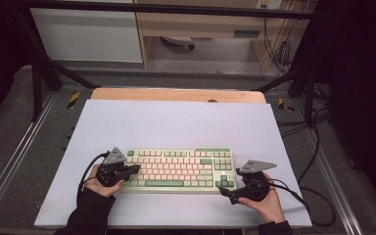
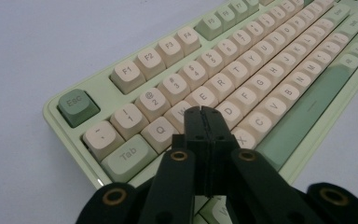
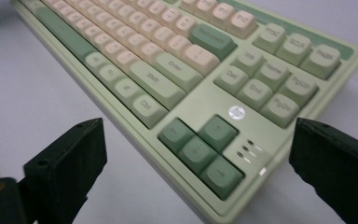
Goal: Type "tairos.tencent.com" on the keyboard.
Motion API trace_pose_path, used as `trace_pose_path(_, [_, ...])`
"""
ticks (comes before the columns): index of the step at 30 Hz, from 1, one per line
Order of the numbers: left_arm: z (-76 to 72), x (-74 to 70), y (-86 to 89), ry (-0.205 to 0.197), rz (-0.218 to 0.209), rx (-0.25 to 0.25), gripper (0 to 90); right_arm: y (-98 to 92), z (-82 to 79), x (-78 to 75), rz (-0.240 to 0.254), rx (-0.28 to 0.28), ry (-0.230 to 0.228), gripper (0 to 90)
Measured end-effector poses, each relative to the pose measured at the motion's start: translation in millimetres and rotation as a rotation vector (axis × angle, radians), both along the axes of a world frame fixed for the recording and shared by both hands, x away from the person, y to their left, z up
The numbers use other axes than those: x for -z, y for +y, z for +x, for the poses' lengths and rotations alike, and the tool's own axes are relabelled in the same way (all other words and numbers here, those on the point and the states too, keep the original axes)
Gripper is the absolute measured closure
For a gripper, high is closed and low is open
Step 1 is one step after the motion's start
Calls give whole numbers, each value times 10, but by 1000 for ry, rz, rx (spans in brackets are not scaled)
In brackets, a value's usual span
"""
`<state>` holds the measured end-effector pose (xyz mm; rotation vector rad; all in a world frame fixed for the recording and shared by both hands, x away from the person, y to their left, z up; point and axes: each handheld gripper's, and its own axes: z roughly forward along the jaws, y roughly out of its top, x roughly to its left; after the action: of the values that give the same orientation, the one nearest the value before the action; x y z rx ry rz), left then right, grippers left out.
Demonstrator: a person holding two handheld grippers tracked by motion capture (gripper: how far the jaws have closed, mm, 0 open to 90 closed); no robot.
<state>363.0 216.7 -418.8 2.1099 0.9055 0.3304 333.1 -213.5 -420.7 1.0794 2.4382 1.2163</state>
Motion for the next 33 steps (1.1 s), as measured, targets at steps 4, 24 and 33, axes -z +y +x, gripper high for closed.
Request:
trace_pose_path(4, [-1,1,-4,0,0,2,896,103,16,-51,12,-14,-12,117])
trace_pose_path(24, [-4,1,-17,0,-1,8,896,702,205,-202,48,-91,-16,530])
trace_pose_path(33, [-5,-7,-12,-2,-6,9,896,948,321,-203,37,-97,-31,702])
